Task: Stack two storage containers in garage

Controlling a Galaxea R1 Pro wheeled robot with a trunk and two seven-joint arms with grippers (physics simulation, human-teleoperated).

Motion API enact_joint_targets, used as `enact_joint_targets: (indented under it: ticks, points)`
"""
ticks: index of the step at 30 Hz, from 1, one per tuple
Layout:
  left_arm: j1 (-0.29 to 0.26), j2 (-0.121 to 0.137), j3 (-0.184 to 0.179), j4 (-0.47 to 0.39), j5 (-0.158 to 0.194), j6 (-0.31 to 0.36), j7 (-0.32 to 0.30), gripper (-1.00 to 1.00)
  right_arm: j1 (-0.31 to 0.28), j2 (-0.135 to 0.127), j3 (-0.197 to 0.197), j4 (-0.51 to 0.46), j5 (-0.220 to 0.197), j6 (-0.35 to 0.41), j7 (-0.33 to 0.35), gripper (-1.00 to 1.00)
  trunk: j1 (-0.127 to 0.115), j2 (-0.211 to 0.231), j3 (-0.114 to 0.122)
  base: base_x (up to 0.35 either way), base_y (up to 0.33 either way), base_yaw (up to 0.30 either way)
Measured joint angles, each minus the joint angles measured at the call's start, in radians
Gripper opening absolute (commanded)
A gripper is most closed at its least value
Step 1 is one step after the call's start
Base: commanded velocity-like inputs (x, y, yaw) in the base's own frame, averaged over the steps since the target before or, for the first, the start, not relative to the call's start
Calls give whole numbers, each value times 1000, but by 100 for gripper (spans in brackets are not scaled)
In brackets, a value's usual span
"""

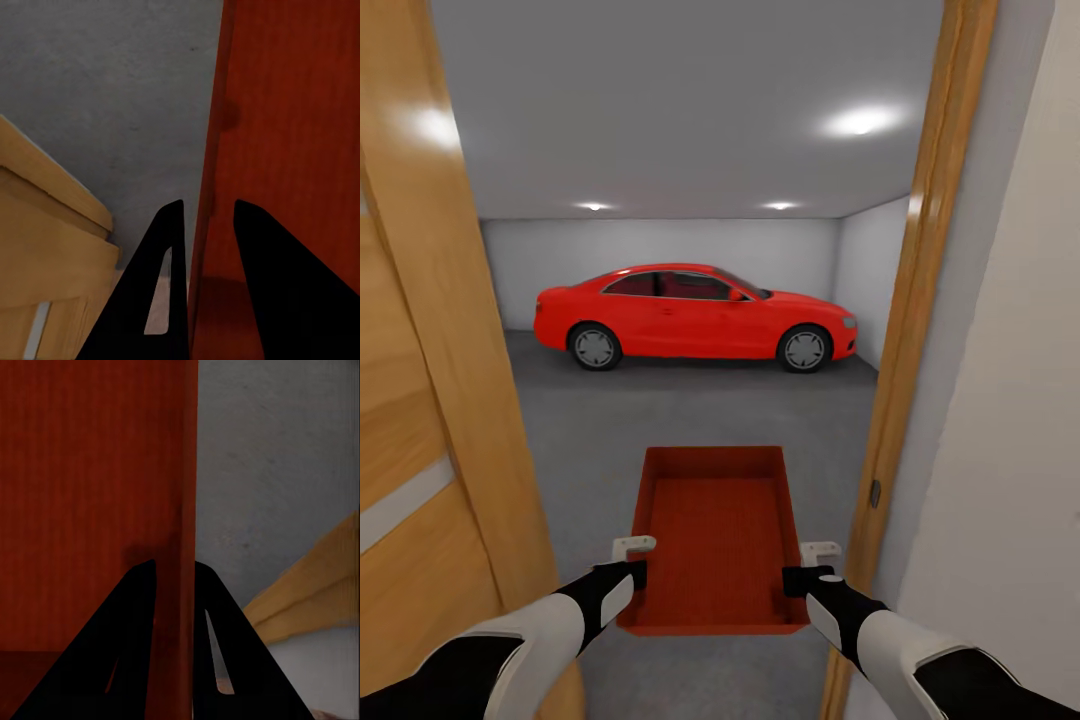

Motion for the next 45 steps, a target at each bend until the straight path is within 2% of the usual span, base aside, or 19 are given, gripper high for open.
enact_joint_targets:
  ticks: [31, 45]
  points:
    - [-1, -1, 0, 0, 0, 3, 2, -100, 0, -1, 0, 0, -1, 3, 1, -100, 0, 0, 0, 0, 0, -7]
    - [-1, -1, 0, 0, 0, 2, 2, -100, 0, -1, 0, 0, -1, 2, 1, -100, 0, 0, 0, 73, 72, 0]
